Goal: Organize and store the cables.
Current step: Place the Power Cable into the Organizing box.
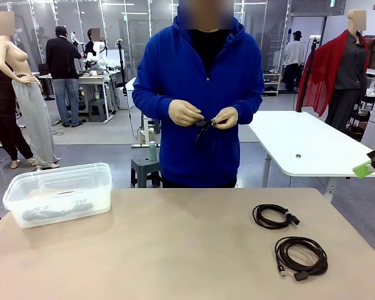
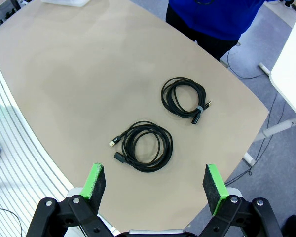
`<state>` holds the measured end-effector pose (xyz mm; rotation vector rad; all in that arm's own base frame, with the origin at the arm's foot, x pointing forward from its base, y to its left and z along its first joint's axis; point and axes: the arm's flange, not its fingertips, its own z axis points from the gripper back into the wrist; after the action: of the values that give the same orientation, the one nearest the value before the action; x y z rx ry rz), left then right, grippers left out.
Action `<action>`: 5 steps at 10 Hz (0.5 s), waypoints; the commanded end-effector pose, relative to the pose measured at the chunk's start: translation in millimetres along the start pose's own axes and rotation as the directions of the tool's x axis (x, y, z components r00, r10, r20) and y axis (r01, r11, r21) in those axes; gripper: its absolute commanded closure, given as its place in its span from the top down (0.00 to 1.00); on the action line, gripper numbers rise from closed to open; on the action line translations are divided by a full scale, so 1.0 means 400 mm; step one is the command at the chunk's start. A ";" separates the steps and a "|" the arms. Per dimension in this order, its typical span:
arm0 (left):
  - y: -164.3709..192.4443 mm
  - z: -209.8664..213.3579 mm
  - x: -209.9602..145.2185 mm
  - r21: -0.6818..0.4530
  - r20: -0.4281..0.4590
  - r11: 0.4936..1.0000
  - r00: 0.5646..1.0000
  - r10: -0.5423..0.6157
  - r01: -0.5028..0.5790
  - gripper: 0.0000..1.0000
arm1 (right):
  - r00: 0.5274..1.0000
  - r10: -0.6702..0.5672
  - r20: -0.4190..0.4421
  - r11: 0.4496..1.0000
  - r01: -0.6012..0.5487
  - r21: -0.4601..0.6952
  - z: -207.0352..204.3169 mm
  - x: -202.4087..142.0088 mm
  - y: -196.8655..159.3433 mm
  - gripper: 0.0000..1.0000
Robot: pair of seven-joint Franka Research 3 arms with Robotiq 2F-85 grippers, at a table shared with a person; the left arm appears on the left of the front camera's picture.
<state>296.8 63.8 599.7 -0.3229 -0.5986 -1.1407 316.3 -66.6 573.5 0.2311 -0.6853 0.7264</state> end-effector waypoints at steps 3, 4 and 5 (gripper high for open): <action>0.001 -0.002 0.000 -0.001 -0.010 1.000 1.000 -0.008 0.008 1.00 | 1.000 0.005 0.003 1.000 -0.005 0.003 0.000 -0.004 -0.001 1.00; 0.001 -0.002 0.000 -0.001 -0.010 1.000 1.000 -0.008 0.008 1.00 | 1.000 0.005 0.003 1.000 -0.005 0.003 0.000 -0.004 -0.001 1.00; 0.001 -0.002 0.000 -0.001 -0.010 1.000 1.000 -0.008 0.008 1.00 | 1.000 0.005 0.003 1.000 -0.005 0.003 0.000 -0.004 -0.001 1.00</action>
<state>296.8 63.8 599.7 -0.3229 -0.5986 -1.1407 316.3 -66.6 573.5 0.2311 -0.6853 0.7264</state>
